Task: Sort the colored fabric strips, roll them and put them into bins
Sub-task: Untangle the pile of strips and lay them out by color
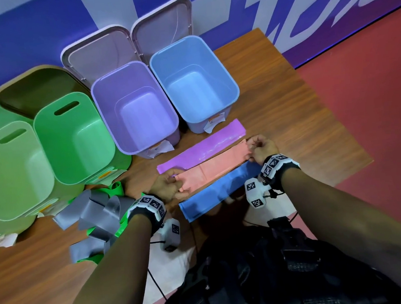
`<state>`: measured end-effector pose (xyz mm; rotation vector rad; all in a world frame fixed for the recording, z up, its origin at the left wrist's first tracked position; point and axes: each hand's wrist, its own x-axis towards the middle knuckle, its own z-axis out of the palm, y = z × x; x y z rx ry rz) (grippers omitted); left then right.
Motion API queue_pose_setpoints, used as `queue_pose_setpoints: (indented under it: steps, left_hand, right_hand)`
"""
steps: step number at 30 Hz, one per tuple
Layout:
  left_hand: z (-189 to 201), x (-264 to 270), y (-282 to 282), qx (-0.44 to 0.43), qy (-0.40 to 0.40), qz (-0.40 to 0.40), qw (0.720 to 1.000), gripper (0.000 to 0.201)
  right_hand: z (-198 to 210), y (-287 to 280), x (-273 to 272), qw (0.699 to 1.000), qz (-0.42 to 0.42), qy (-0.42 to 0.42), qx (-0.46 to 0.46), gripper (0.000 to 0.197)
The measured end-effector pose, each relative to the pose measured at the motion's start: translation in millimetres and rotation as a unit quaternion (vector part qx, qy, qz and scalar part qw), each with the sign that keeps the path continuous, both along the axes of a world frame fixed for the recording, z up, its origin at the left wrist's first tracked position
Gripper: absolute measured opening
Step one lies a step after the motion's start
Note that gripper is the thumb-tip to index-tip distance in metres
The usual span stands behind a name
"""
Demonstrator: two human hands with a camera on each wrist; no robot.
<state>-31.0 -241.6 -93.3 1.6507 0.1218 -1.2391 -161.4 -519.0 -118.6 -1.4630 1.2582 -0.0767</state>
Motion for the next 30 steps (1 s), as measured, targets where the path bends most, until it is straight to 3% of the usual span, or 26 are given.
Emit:
queue_pose_setpoints:
  steps: [5, 8, 12, 20, 25, 30]
  left_hand:
    - [-1, -4, -2, -0.008, -0.004, 0.037, 0.999, 0.013]
    - [-1, -3, 2, -0.018, 0.015, 0.045, 0.999, 0.019]
    - [-2, 2, 5, 0.033, 0.004, 0.044, 0.998, 0.025]
    - [-10, 2, 12, 0.086, -0.041, -0.003, 0.995, 0.024]
    - [-12, 3, 15, 0.126, -0.115, -0.056, 0.984, 0.025]
    - [-6, -1, 14, 0.098, -0.075, -0.016, 0.992, 0.016]
  right_hand:
    - [-3, -2, 1, 1.0, 0.009, 0.003, 0.019, 0.031]
    - [-2, -4, 2, 1.0, 0.005, 0.017, 0.016, 0.032]
    - [-3, -8, 4, 0.999, 0.006, 0.045, 0.013, 0.03]
    - [-5, -9, 6, 0.998, 0.016, 0.057, -0.009, 0.025]
    - [-16, -11, 1, 0.995, 0.054, 0.074, -0.032, 0.029]
    - [-21, -9, 1, 0.996, 0.053, 0.067, -0.03, 0.035]
